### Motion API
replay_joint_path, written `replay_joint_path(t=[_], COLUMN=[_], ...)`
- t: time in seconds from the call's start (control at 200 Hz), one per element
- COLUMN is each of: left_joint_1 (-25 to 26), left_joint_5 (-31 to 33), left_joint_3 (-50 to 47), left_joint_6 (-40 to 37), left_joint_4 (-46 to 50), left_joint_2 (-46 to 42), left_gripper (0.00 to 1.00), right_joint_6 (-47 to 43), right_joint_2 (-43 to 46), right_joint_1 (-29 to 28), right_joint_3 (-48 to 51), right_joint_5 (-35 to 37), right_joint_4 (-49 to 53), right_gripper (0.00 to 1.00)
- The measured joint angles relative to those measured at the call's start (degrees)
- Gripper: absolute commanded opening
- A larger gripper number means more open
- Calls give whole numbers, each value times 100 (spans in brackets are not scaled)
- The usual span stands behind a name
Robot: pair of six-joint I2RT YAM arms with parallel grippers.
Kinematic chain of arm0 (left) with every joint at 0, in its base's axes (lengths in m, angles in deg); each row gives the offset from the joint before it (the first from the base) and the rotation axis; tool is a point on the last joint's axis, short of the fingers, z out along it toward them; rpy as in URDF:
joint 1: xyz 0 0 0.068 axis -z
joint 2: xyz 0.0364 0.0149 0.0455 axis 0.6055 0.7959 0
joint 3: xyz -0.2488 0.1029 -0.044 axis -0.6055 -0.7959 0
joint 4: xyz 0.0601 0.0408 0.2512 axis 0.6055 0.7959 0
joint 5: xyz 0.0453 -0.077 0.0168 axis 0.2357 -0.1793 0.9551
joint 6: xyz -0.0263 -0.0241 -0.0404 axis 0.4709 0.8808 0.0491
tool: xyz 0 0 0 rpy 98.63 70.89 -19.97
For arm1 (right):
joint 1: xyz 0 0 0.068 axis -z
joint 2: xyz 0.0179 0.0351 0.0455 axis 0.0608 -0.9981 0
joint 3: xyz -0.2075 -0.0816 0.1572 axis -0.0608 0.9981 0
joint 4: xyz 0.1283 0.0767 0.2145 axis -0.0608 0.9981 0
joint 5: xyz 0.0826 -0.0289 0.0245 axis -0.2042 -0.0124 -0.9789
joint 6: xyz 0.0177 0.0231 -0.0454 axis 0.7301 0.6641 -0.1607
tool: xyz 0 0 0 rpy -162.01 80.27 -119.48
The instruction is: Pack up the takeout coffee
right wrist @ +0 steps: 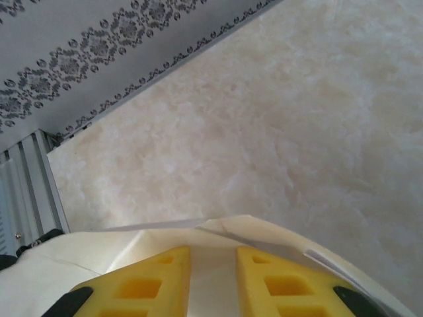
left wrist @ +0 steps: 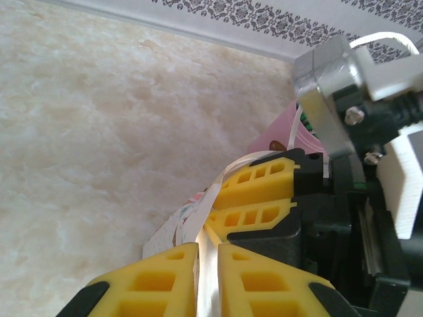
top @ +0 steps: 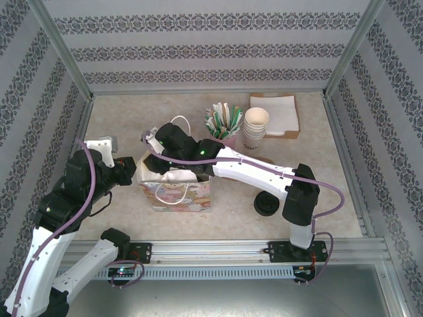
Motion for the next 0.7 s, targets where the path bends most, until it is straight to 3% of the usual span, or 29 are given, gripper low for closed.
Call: replay_joint_path(t=[0.699], left_joint_1=[0], left_joint_5=[-374], left_joint_3=[-11], left_joint_6=[2], left_joint_4=[0], left_joint_2=[118], left_gripper=[16], right_joint_6=[-50], right_joint_2=[-11], right_joint_1=[-76], right_joint_3=[339], right_joint_5=[216], right_joint_4=[15], right_gripper=[26])
